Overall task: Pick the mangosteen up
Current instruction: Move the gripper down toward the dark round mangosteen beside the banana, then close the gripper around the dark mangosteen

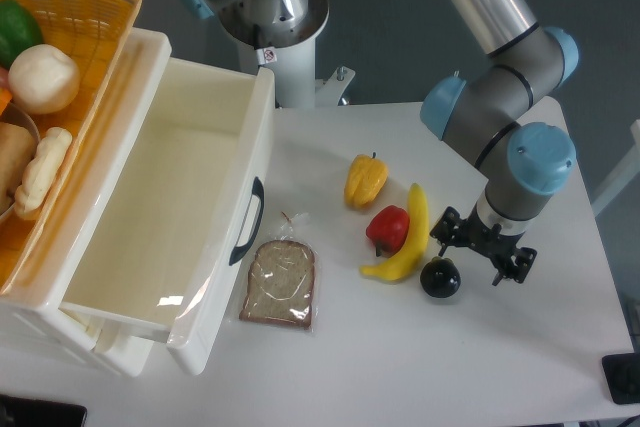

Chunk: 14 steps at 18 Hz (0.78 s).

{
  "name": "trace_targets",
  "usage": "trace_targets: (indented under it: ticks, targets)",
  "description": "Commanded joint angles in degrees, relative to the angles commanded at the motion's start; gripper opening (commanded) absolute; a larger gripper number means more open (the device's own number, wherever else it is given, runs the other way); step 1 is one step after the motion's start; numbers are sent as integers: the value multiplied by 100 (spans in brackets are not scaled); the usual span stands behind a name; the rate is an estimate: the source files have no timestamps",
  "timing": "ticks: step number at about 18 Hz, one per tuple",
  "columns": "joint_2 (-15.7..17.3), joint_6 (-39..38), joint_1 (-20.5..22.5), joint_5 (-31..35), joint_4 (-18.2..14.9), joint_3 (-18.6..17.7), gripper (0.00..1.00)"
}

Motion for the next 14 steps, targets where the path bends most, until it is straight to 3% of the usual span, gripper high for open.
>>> trace_targets:
  ticks: [12, 14]
  targets:
    - [-175, -115, -62, -202, 9, 18, 99]
    - [-202, -133, -79, -194, 9, 0, 81]
